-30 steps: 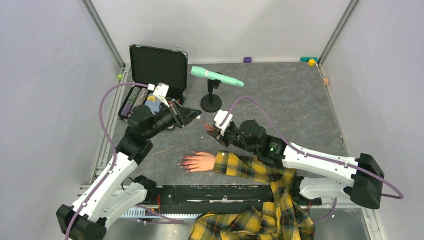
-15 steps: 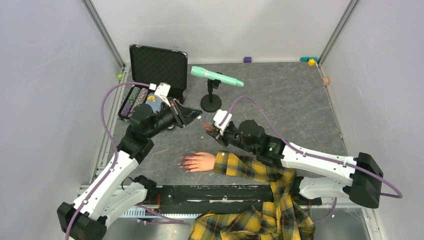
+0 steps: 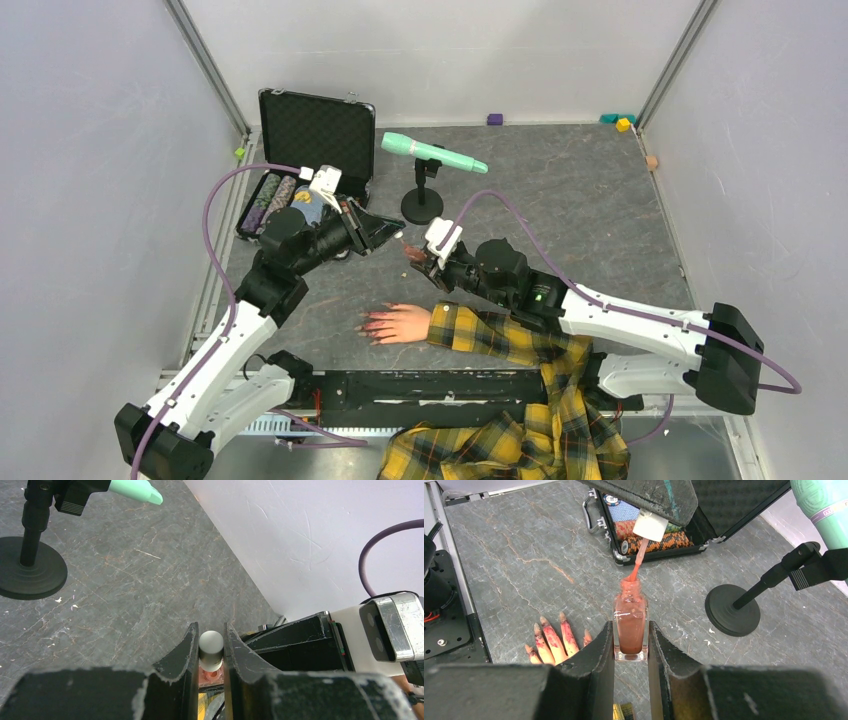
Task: Paint the nails
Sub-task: Unscrew the nail polish bottle.
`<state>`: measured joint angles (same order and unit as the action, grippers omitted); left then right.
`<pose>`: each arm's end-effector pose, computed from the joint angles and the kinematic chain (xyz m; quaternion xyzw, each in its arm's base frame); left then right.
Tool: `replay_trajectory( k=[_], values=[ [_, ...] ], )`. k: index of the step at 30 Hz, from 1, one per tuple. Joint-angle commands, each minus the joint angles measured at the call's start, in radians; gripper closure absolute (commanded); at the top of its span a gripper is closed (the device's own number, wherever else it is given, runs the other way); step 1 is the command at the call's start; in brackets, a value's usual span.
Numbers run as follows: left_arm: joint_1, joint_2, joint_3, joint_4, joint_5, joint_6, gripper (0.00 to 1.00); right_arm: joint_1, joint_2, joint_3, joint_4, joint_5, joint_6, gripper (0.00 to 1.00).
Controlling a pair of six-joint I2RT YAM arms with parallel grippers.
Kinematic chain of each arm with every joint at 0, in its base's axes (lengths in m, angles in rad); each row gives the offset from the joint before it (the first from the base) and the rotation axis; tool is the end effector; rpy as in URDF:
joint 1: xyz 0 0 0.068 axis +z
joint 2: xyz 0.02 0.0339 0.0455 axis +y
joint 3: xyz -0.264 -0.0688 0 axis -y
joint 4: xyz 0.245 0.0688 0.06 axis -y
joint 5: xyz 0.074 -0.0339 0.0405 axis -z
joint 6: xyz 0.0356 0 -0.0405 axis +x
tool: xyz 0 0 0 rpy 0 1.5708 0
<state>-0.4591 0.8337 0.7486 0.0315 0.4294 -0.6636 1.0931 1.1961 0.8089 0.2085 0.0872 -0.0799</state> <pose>0.1709 -0.1010 0.3422 0.0734 0.7204 -0.4887 0.4866 0.1318 0.2478 0.3028 -0.4010 0.6540 0.2816 0.5764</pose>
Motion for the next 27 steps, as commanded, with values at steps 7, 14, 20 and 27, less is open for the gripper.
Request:
replay_trajectory(
  k=[7, 14, 20, 27],
  values=[
    [0.006, -0.001, 0.020, 0.034, 0.027, 0.005, 0.98, 0.005, 0.000, 0.050, 0.054, 0.017, 0.009, 1.00],
    [0.005, 0.004, 0.019, 0.040, 0.035, 0.002, 0.98, 0.005, 0.008, 0.054, 0.058, 0.027, 0.018, 1.00],
    [0.005, 0.004, 0.017, 0.043, 0.039, -0.001, 0.98, 0.005, 0.025, 0.068, 0.050, 0.026, 0.022, 1.00],
    [0.004, 0.002, 0.017, 0.045, 0.040, -0.001, 0.98, 0.005, 0.035, 0.075, 0.047, 0.031, 0.025, 1.00]
  ],
)
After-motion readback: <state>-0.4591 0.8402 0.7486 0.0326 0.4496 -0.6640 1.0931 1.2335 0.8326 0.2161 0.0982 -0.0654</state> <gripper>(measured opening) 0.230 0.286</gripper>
